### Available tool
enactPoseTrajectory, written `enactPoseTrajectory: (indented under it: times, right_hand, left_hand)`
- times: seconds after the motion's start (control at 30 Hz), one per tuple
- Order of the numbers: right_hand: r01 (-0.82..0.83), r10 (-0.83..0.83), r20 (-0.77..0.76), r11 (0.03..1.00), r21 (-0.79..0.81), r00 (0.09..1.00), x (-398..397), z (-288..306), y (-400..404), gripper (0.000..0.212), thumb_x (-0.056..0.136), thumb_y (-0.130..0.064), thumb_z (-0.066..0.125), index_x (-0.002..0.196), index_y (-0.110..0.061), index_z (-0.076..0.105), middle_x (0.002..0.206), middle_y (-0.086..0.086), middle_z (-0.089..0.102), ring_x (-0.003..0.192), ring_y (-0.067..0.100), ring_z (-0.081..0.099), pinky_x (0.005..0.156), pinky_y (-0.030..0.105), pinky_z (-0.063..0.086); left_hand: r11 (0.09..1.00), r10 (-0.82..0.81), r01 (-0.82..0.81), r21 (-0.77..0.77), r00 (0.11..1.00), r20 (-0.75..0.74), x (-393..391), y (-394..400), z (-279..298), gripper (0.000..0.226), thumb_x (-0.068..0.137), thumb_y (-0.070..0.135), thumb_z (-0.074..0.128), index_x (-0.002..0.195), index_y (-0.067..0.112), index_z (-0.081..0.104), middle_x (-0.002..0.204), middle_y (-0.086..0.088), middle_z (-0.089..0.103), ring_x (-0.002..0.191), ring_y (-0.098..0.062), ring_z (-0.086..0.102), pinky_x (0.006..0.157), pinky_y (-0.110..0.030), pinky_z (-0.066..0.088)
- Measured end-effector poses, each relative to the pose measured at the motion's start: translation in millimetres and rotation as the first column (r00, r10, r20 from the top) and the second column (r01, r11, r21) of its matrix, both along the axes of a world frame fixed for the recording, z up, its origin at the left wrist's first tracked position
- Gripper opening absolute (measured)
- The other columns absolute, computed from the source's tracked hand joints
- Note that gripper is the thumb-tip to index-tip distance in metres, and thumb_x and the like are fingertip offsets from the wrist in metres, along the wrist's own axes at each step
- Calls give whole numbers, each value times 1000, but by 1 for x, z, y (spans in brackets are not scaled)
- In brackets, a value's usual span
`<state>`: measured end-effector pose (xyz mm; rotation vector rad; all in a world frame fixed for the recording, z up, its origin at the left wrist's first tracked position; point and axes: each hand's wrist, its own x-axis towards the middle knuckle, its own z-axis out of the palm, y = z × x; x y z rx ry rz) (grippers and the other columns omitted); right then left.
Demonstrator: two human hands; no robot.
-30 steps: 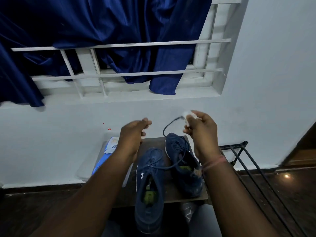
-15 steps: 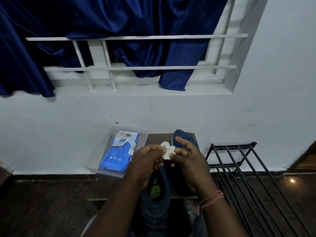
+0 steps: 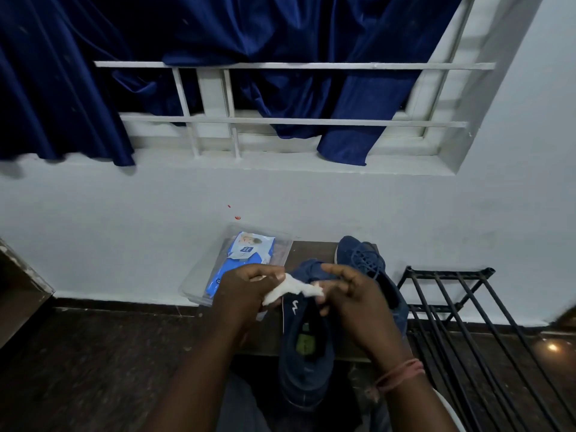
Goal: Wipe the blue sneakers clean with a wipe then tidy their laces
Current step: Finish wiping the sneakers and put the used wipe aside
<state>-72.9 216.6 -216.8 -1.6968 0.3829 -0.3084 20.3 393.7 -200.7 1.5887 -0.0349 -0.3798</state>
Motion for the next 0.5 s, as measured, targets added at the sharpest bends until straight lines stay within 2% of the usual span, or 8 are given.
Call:
enactPoseTrajectory:
  times: [0.07, 0.13, 0.17, 0.23, 0.27, 0.33, 0.43, 0.5]
  right_hand:
    - [133, -134, 82, 991, 11, 988, -6, 0, -8, 31, 100, 3, 50, 113, -19, 67, 89, 5, 77, 75, 22, 69, 71, 34, 59]
    - [189, -193, 136, 981, 42, 972, -11, 5, -9, 22, 100, -7, 58, 110, -22, 70, 93, 4, 76, 83, 19, 71, 76, 32, 58]
    - [166, -169, 135, 985, 35, 976, -15, 11, -6, 16, 98, -18, 66, 112, -25, 70, 97, 1, 76, 88, 16, 72, 79, 32, 58]
    - [27, -33, 71, 997, 77, 997, -16, 21, 3, 34, 86, -41, 73, 117, -28, 69, 104, -4, 76, 96, 13, 73, 85, 31, 59]
    - [-49, 45, 34, 986, 160, 998, -15, 26, 8, 42, 81, -43, 74, 120, -26, 68, 104, -1, 77, 97, 16, 73, 85, 34, 60]
    - [-138, 139, 14, 960, 245, 990, -15, 30, 14, 39, 83, -29, 79, 119, -18, 68, 95, 10, 78, 85, 25, 74, 79, 38, 61]
    - [-112, 113, -7, 991, 73, 994, -19, 32, 11, 11, 94, -13, 70, 103, -15, 76, 80, 12, 76, 68, 24, 71, 68, 35, 59]
    - [-98, 98, -9, 995, 28, 995, -21, 32, 9, 15, 100, -17, 62, 96, -12, 76, 74, 11, 75, 60, 21, 68, 60, 31, 55]
  left_hand:
    - [998, 55, -54, -21, 998, 38, -1, 7, 1, 6, 89, 8, 76, 89, 12, 80, 75, -17, 76, 60, -25, 65, 66, -34, 53]
    - [999, 51, -49, -21, 996, 79, -6, 7, 6, 6, 86, 9, 79, 90, 13, 79, 75, -14, 76, 58, -22, 66, 64, -34, 55]
    - [999, 34, -33, -17, 995, 96, -12, 4, 9, 7, 85, 10, 81, 90, 14, 79, 75, -10, 77, 59, -20, 68, 61, -31, 56]
    - [1000, 7, -6, -11, 992, 123, -20, -2, 15, 11, 83, 11, 82, 91, 16, 79, 76, -3, 78, 62, -13, 71, 58, -27, 57]
    - [1000, -6, 6, 1, 991, 130, -23, -5, 16, 12, 82, 11, 83, 92, 17, 78, 75, -1, 78, 61, -9, 70, 56, -24, 56]
    - [1000, -23, 23, 2, 993, 113, -28, -9, 17, 14, 83, 11, 82, 95, 16, 78, 67, 1, 74, 50, -6, 62, 47, -20, 47]
    - [998, -51, 49, 25, 995, 86, -28, -4, 18, 17, 83, 10, 82, 99, 15, 78, 67, 0, 74, 50, -5, 60, 47, -19, 46]
    - [992, -105, 98, 83, 991, 85, -25, 3, 18, 17, 83, 13, 83, 99, 18, 79, 78, -2, 78, 60, -8, 66, 53, -22, 51]
